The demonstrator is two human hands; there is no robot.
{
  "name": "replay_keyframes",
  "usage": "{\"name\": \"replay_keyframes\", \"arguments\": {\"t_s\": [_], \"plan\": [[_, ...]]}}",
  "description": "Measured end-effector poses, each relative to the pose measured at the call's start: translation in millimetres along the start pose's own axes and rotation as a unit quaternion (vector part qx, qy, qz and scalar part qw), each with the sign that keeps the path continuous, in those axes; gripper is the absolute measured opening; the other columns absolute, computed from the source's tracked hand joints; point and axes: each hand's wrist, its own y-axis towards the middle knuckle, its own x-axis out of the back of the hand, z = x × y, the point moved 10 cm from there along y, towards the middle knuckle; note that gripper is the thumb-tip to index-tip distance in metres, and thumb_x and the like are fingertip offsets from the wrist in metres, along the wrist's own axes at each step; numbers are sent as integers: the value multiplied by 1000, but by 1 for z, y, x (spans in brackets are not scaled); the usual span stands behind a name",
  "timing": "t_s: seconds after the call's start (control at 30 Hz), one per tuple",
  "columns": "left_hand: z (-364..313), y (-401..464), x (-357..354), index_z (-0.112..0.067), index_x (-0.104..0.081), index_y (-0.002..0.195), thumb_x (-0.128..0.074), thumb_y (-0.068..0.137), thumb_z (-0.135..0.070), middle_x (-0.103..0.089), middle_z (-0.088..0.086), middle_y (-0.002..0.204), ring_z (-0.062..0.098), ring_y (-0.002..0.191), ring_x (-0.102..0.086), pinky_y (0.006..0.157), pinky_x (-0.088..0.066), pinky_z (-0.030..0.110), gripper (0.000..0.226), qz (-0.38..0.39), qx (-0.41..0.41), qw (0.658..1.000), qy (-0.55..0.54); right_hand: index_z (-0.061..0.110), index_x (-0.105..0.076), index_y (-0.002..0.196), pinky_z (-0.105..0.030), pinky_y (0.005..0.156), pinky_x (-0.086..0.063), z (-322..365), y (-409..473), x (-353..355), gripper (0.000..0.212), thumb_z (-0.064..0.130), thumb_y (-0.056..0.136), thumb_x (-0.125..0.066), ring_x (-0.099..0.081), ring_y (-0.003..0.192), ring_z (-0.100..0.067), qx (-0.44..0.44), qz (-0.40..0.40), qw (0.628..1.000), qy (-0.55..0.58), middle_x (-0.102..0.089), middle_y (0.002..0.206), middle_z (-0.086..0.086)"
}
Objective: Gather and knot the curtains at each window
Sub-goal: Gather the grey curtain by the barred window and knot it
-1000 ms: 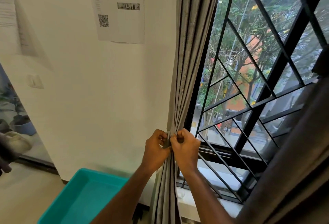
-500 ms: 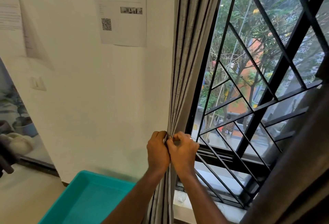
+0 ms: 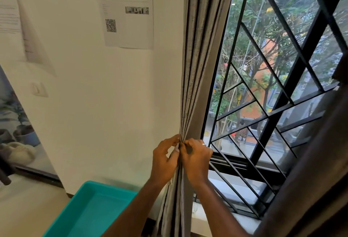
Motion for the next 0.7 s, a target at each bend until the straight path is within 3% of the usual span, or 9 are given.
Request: {"name": "replay_keyframes", "arguments": {"t_s": [0.07,0.17,0.27,0.33,0.4,0.47,0.53,0.63,0.7], "plan": [[-3,4,2,-30,-71,118,-69,95,-14,-75,-8,103,5,99,-70,82,-55,13,28,-23,35,999,-14,31,-62,85,-22,87,-33,13,-8,3,16,41,97,-57,-55,84,-12,26,-6,1000,-7,-61,83,12],[-10,11,3,-46,-66,90,-77,88,-31,-72,-17,88,-4,88,-67,74,-51,8,18,-55,68,996,34,26,-62,86,-35,87,-38,22,-15,3,19,35,99,-52,-55,87,-7,52,-15,999,4,-61,84,13],[-9,14,9,-33,-71,91,-74,92,-27,-73,-14,85,2,83,-68,79,-57,22,7,-73,51,995,55,30,-70,95,-36,85,-39,21,-17,-11,15,30,99,-55,-56,93,-2,77,28,996,18,-63,90,18],[-6,18,15,-25,-74,92,-70,95,-20,-72,-10,83,6,81,-68,78,-59,30,7,-72,28,994,80,31,-74,109,-39,86,-46,19,-20,-19,23,29,96,-55,-60,98,-6,91,64,992,60,-65,100,19],[-5,23,18,-19,-75,92,-68,93,-19,-72,-7,81,9,78,-67,74,-58,32,8,-64,1,993,96,30,-77,110,-38,85,-54,5,-18,-15,26,18,93,-61,-64,98,-9,45,64,986,145,-69,103,14],[-3,26,20,-21,-73,89,-70,93,-15,-70,-7,79,10,76,-66,70,-55,26,8,-43,-4,995,91,30,-78,103,-41,90,-58,-25,-9,-5,28,7,92,-67,-67,102,-10,-46,25,978,203,-73,104,9],[1,27,22,-27,-68,88,-69,95,-11,-69,-7,81,8,78,-65,67,-53,18,17,-6,10,996,84,31,-74,114,-47,99,-55,-55,0,-2,31,9,92,-72,-65,114,-13,-134,27,960,245,-71,117,9],[9,29,23,-15,-66,93,-63,99,-14,-69,4,89,16,81,-66,67,-56,30,7,60,27,994,85,33,-57,140,-46,111,-47,-71,9,-17,53,17,92,-73,-53,135,-20,-202,120,913,335,-60,142,7],[13,29,23,-10,-66,99,-59,102,-17,-70,8,95,23,85,-68,71,-59,39,10,90,36,992,85,26,-53,143,-36,101,-54,-69,10,-23,60,18,88,-73,-59,130,-20,-217,162,880,391,-63,139,1]]}}
